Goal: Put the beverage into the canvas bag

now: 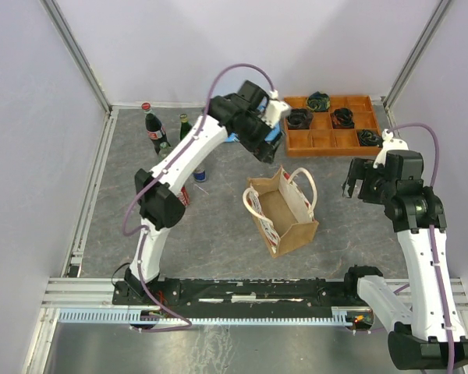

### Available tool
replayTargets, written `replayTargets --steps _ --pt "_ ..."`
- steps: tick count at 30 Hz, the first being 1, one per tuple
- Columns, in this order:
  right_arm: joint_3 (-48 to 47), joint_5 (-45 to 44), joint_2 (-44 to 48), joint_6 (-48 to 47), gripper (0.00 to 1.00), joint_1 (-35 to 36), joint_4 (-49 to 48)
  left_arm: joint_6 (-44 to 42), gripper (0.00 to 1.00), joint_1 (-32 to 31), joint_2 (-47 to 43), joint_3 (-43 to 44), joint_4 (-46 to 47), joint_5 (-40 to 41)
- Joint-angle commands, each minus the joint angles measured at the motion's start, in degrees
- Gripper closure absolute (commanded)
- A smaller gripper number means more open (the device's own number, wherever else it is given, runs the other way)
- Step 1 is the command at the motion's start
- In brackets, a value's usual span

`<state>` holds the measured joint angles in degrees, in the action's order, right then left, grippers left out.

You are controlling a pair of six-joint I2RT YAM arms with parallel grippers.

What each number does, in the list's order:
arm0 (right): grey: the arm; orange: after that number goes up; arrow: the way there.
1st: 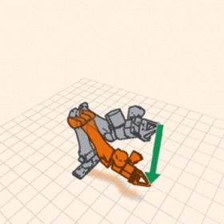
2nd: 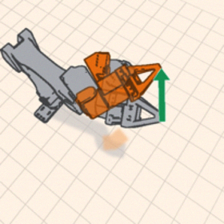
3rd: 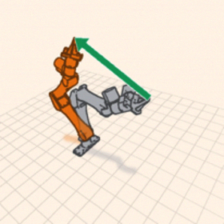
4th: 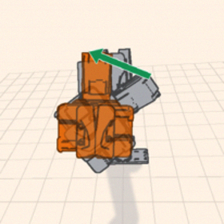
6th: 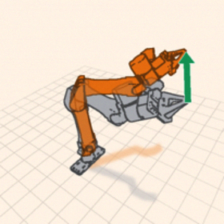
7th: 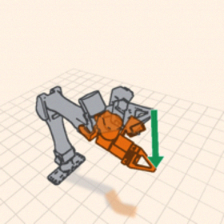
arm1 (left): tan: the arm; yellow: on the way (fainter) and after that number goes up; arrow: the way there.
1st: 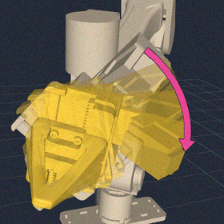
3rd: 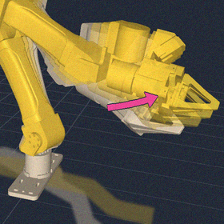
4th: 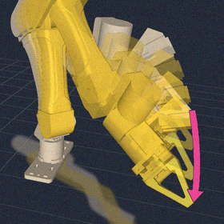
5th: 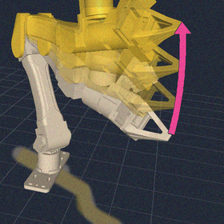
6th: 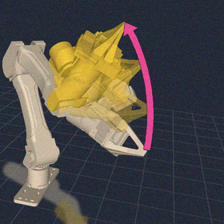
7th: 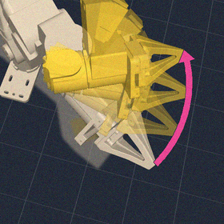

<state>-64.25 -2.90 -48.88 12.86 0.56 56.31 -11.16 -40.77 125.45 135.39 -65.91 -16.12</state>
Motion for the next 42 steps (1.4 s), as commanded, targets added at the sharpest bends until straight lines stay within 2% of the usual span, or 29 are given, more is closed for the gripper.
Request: replayTargets --steps 1,5,7,13,16,23,29,36,42 --pt "-2.47 11.40 -1.12 0.72 0.06 -0.34 -4.53 10.88 0.07 6.46 -8.34 -2.16 -1.05 0.12" --pt "-2.72 19.47 -1.45 2.94 0.06 -0.24 -8.79 13.73 0.07 8.68 -15.81 -15.11 1.94 -2.86" --pt "-2.74 22.26 -2.05 3.67 0.07 -0.14 -10.03 15.55 0.08 8.66 -17.98 -18.57 2.73 -4.92" --pt "-3.09 22.62 -4.17 3.70 0.09 1.15 -10.23 21.03 0.09 7.53 -22.22 -28.77 5.33 -6.29" --pt "-2.62 20.59 -5.39 3.57 0.10 3.93 -10.64 24.35 0.09 5.71 -23.31 -32.18 7.15 -6.01" --pt "-1.73 13.04 -9.25 4.67 0.10 13.89 -14.42 30.70 0.09 3.29 -23.13 -37.06 12.09 -4.53" --pt "-0.14 6.61 -13.62 2.70 0.11 19.29 -17.27 32.44 0.12 2.75 -20.75 -37.29 15.05 -5.21" --pt "-0.18 1.87 -14.63 2.56 0.11 20.91 -18.70 31.91 0.33 2.78 -19.56 -38.36 17.71 -5.64" --pt "0.31 -0.46 -12.07 2.56 0.10 20.95 -17.07 31.21 0.38 2.70 -19.34 -41.07 17.97 -6.20"
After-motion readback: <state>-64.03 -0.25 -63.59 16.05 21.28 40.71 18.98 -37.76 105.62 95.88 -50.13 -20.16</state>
